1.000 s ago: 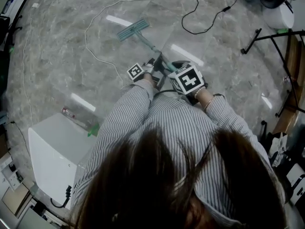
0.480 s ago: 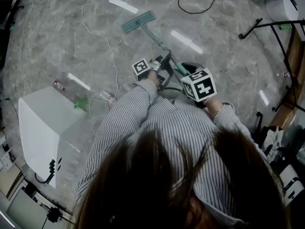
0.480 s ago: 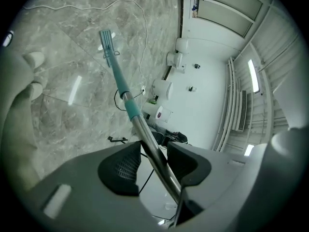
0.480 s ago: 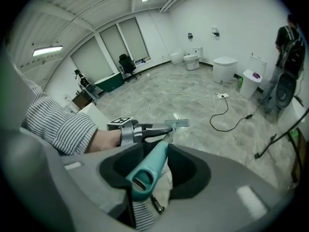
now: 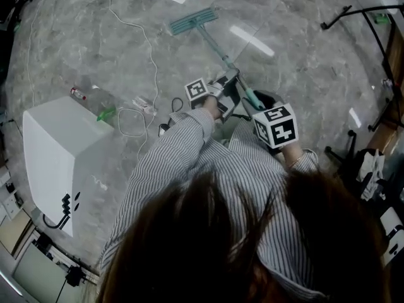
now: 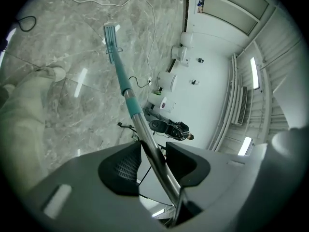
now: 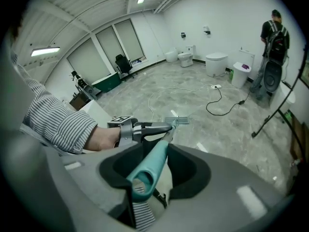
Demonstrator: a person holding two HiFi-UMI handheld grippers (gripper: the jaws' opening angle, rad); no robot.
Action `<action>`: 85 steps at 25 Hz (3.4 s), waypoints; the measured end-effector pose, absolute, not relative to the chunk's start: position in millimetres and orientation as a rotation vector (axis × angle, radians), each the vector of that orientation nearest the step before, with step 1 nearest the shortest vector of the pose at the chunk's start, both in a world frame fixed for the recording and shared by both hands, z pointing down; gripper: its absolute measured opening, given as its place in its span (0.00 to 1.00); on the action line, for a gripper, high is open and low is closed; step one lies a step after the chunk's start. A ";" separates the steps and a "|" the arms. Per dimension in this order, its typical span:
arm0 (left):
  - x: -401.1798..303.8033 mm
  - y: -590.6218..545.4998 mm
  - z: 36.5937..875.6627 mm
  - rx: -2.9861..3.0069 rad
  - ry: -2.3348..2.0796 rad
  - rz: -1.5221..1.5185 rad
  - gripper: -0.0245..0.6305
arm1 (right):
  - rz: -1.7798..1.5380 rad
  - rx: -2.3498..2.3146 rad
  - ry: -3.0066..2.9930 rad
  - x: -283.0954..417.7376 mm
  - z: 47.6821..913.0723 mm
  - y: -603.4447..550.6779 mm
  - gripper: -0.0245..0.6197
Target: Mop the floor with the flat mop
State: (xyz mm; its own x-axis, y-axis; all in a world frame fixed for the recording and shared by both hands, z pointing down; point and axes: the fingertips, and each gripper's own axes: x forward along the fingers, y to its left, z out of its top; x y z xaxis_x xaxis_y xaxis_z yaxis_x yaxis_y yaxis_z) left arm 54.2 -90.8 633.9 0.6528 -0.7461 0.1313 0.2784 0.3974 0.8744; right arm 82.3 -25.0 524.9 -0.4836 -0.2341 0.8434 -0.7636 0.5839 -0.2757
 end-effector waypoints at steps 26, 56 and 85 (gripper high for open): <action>211.1 257.7 637.1 0.951 -0.464 -0.551 0.26 | 1.041 0.901 -1.891 236.1 530.0 321.6 0.27; 307.5 371.9 626.7 1.104 -0.310 -0.349 0.27 | 0.986 0.905 -1.882 329.4 508.0 428.4 0.25; 108.9 113.7 629.4 1.134 -0.388 -0.378 0.29 | 0.944 0.865 -1.899 130.0 507.7 172.1 0.26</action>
